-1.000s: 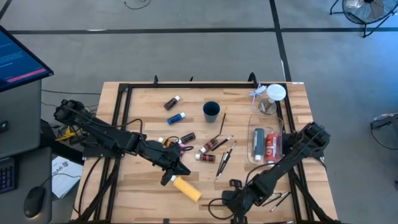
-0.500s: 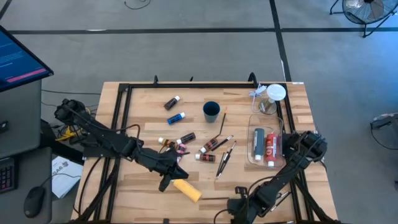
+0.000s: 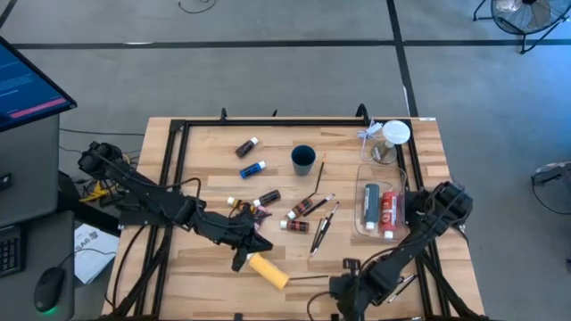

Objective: Pick & Place Paint Supplies
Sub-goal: Put the paint brush into the blue cup

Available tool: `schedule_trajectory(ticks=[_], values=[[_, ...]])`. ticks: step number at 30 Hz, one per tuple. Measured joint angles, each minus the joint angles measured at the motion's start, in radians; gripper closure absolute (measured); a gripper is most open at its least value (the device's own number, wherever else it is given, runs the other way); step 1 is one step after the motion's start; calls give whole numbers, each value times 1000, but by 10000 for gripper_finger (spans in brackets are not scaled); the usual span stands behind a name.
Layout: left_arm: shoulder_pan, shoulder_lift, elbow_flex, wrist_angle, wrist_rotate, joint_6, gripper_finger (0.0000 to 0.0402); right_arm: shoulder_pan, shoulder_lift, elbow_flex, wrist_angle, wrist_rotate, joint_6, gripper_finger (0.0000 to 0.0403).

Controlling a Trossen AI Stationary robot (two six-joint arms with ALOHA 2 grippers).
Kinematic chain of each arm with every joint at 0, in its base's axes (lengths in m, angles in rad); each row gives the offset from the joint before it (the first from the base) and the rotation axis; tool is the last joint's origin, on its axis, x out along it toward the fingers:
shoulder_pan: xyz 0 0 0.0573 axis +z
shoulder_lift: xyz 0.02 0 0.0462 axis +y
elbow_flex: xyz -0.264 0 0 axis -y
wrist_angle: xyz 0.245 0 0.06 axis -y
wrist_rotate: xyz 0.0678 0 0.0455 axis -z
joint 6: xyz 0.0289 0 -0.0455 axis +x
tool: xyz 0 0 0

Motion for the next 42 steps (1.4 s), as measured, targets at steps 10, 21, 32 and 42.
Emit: schedule_trajectory(ticks=[10,21,32,42], values=[[0,0,0,0,-19,8,402,-117,-36,0,-125,-7,-184,212],[-6,0,0,-1,-18,15,402,-224,-35,0,-149,-7,-364,233],[-33,0,0,-1,-10,34,402,-244,-34,-97,-120,-8,-410,269],[-39,0,0,-2,-10,34,402,-244,-34,-102,-61,-11,-407,269]])
